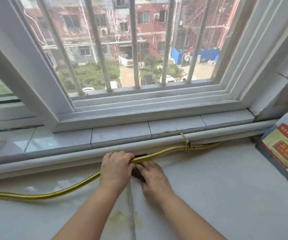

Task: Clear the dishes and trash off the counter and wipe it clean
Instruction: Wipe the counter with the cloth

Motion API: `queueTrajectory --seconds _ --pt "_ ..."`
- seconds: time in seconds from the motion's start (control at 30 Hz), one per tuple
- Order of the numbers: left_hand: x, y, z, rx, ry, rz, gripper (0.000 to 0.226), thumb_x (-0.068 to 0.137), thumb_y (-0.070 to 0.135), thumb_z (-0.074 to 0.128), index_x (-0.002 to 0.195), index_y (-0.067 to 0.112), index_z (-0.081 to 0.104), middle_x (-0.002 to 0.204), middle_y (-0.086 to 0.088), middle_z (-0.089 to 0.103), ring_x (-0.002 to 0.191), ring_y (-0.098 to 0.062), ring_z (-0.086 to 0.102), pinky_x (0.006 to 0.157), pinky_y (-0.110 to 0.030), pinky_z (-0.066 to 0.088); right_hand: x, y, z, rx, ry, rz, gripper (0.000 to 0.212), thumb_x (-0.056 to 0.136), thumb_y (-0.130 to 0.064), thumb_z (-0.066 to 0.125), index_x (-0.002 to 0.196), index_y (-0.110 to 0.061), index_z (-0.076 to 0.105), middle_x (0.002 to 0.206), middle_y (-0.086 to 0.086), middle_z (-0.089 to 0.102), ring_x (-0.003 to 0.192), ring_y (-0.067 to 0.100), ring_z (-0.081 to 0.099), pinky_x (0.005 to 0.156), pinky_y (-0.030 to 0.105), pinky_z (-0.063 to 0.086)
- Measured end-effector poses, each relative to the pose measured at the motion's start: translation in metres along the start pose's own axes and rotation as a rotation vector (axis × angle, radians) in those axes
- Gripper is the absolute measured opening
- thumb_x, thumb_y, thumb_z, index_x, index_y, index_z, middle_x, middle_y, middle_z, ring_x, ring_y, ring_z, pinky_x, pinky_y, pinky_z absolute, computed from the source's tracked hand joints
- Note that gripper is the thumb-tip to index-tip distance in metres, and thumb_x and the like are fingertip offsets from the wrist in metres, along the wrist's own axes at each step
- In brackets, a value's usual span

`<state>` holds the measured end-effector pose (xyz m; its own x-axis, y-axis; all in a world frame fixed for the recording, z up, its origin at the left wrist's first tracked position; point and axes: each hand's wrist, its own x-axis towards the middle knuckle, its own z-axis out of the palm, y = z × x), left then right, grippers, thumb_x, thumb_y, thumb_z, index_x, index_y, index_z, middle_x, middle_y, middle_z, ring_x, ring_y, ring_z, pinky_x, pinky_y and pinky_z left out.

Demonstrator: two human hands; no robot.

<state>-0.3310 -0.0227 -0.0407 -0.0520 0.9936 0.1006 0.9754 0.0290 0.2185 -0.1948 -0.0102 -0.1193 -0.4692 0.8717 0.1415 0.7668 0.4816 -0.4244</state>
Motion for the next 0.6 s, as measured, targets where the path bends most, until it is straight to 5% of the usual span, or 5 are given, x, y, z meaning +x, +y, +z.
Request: queueTrajectory --seconds 0.07,0.17,0.3,0.43,0.6 --pt "0.003 -0.001 0.000 0.003 -0.014 -0.003 0.026 0.093 0.039 0.051 0.116 0.032 0.062 0.108 0.011 0.063 0.107 -0.014 0.056 0.096 -0.028 0.032 -0.008 0.020 -0.008 -0.055 0.087 0.017 0.050 0.064 -0.022 0.046 0.108 -0.015 0.068 0.107 0.005 0.068 0.101 0.026 0.064 0.093 0.033 0.048" --pt "0.005 -0.002 -0.001 0.007 -0.045 -0.004 0.027 0.094 0.041 0.048 0.118 0.034 0.059 0.110 0.012 0.061 0.109 -0.011 0.053 0.096 -0.026 0.030 -0.019 0.065 -0.027 -0.162 0.244 0.403 0.048 0.070 -0.018 0.048 0.113 -0.006 0.066 0.111 0.015 0.066 0.106 0.031 0.057 0.093 0.041 0.045" --pt "0.004 -0.004 0.001 0.020 -0.063 0.001 0.028 0.095 0.042 0.046 0.120 0.034 0.057 0.112 0.013 0.060 0.109 -0.010 0.053 0.097 -0.025 0.029 -0.012 0.088 -0.042 -0.140 0.156 0.795 0.048 0.087 -0.017 0.057 0.133 -0.006 0.050 0.143 0.015 0.044 0.138 0.031 0.030 0.113 0.041 0.019" --pt "0.005 -0.004 0.004 0.016 -0.071 -0.013 0.028 0.095 0.041 0.047 0.120 0.034 0.057 0.112 0.013 0.061 0.108 -0.011 0.053 0.096 -0.026 0.030 0.004 0.053 -0.012 -0.157 0.215 0.532 0.033 0.067 -0.013 0.062 0.097 -0.002 0.068 0.097 0.021 0.066 0.096 0.043 0.062 0.089 0.048 0.047" --pt "0.008 -0.003 0.004 0.040 -0.087 -0.023 0.030 0.094 0.041 0.048 0.122 0.033 0.057 0.115 0.011 0.061 0.111 -0.012 0.053 0.094 -0.028 0.033 -0.012 0.007 0.012 -0.112 0.096 0.121 0.060 0.055 -0.024 0.063 0.114 -0.016 0.064 0.114 0.005 0.065 0.113 0.025 0.056 0.100 0.038 0.031"
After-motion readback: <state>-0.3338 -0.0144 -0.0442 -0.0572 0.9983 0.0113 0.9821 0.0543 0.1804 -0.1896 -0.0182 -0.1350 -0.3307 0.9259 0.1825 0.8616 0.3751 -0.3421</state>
